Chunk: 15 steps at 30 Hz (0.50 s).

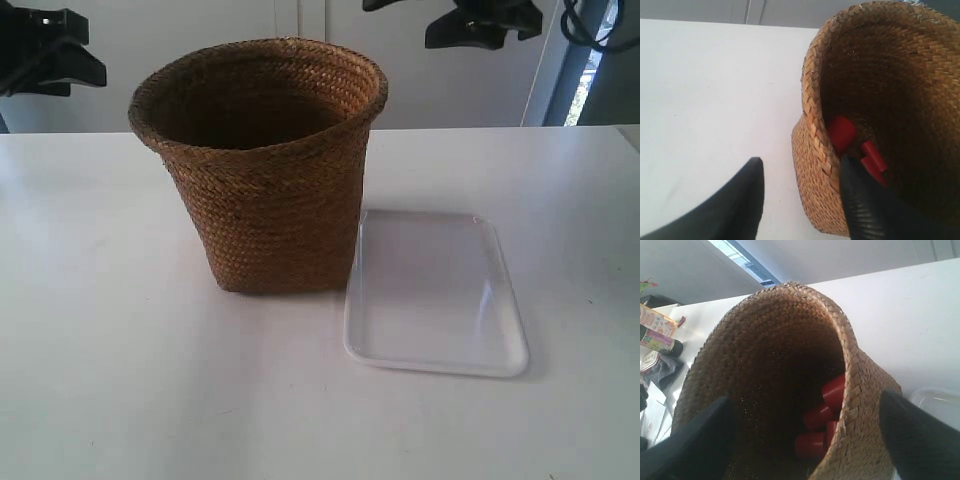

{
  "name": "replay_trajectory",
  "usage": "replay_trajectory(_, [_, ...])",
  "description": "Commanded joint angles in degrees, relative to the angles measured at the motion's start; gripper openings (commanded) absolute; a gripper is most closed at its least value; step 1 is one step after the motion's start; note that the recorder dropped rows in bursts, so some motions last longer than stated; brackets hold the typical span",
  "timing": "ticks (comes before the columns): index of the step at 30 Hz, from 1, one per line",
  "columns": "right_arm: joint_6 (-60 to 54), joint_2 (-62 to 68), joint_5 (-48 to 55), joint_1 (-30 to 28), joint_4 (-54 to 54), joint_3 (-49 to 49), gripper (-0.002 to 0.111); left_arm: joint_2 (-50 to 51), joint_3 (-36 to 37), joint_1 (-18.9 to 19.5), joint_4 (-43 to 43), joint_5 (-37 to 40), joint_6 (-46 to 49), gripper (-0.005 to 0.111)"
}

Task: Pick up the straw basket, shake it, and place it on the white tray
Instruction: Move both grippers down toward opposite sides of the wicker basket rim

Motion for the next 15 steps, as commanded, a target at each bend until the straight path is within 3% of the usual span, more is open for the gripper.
replay_trajectory(1, [0.04,1.39,-0.09,0.26,-0.06,-0.13,0.075,-0.33,-0.29,0.02,-3.54,-0.92,0.33,0.052])
replay_trajectory(10, [-0.23,3.27,1.37,1.13,-3.41,-6.28,0.080,-0.21,-0.62,0.02,-4.62,3.67,0.33,0.067])
replay_trajectory(15, [1.46,4.73,5.00,3.35,-13.55,-10.68,0.082,-0.21,-0.62,0.02,-4.62,4.29,0.33,0.067])
